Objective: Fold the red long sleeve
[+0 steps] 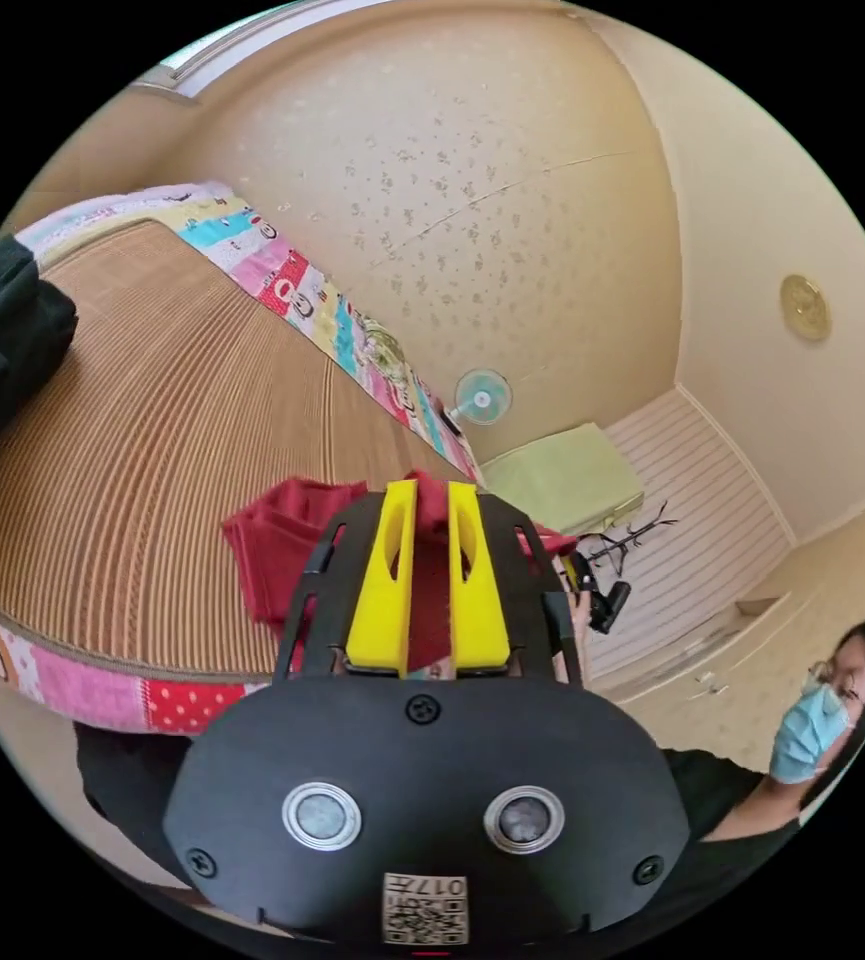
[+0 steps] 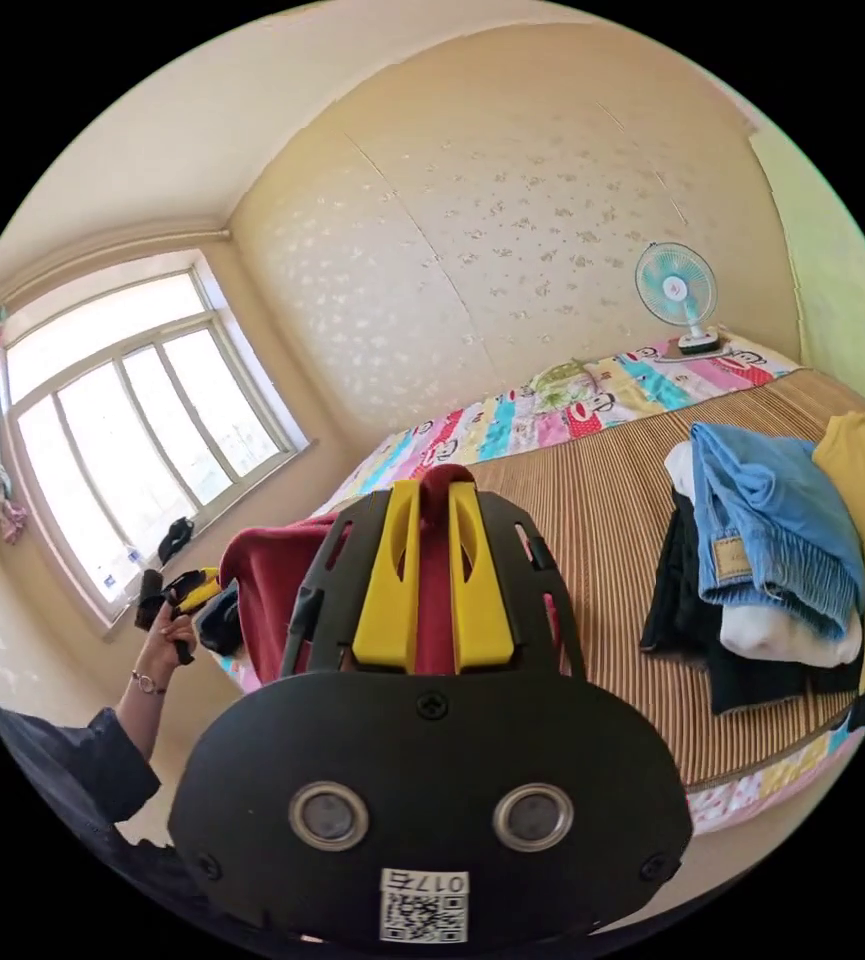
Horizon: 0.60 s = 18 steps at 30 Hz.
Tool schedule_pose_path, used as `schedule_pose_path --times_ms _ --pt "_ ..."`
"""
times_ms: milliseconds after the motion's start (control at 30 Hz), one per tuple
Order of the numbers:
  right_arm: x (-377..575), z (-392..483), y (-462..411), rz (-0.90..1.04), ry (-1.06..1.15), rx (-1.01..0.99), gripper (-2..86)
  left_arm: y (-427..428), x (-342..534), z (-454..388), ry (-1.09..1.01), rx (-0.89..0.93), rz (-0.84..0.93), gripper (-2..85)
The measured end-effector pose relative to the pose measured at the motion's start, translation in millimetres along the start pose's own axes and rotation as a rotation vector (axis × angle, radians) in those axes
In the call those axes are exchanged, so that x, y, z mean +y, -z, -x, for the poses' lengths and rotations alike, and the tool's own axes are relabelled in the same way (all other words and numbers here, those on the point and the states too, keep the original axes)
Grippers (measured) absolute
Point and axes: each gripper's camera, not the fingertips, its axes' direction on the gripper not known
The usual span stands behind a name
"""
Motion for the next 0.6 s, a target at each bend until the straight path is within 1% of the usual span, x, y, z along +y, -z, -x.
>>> schedule_pose_path --times_ms 33,67,100,133,200,233,333,367,400,467,500,567,600 --pt "-10.8 2.5 -22.6 0.034 -0.05 0.049 9.1 -5.1 -5.5 -3.9 -0.008 -0.074 -0.006 10.2" --pt "-10.0 11.5 -32.7 0.042 -0.067 0.063 10.0 -12.5 -8.2 -12.9 -0.026 -0.185 -0.014 11.8" --pt "-5.3 17.9 -35.3 0.038 -0.059 0.062 10.5 -18.1 -0.6 -21.0 -0.057 -0.23 -0.02 12.3" --pt "11.7 31.4 -40.2 0.032 -0.024 0.063 10.2 -21.0 6.8 -23.8 -0.076 -0.236 -0.025 12.4" --pt "51.2 45.0 -54.3 0.062 0.015 0.098 9.7 -35.5 49.7 -19.7 -0.101 -0.24 -0.006 12.7" --pt "81.2 47.8 -68.9 0.123 0.036 0.135 9.5 -40.0 61.6 -15.3 -0.094 -0.24 0.01 12.8" --pt "156.4 31.1 -109.5 0.3 -0.004 0.28 9.0 -62.8 116.9 15.7 -0.005 -0.213 0.108 14.4" --pt "182.3 17.7 -126.3 0.378 -0.039 0.329 8.6 -70.4 135.7 30.0 0.053 -0.21 0.133 15.1" --pt "193.4 12.3 -132.5 0.398 -0.041 0.332 8.4 -77.7 151.7 44.7 0.125 -0.201 0.152 15.9" --pt "217.9 8.9 -119.6 0.23 -0.009 0.294 7.0 -90.3 172.1 65.4 0.238 -0.141 0.184 17.6" --pt "220.0 7.5 -119.3 0.22 -0.015 0.295 6.7 -91.1 181.3 72.2 0.264 -0.086 0.14 17.4" --pt "221.8 3.6 -122.5 0.213 -0.034 0.271 5.7 -87.9 187.1 77.9 0.306 -0.045 0.056 16.9" --pt "222.5 3.3 -122.8 0.209 -0.034 0.267 5.6 -89.9 186.7 82.6 0.351 0.006 0.018 16.4"
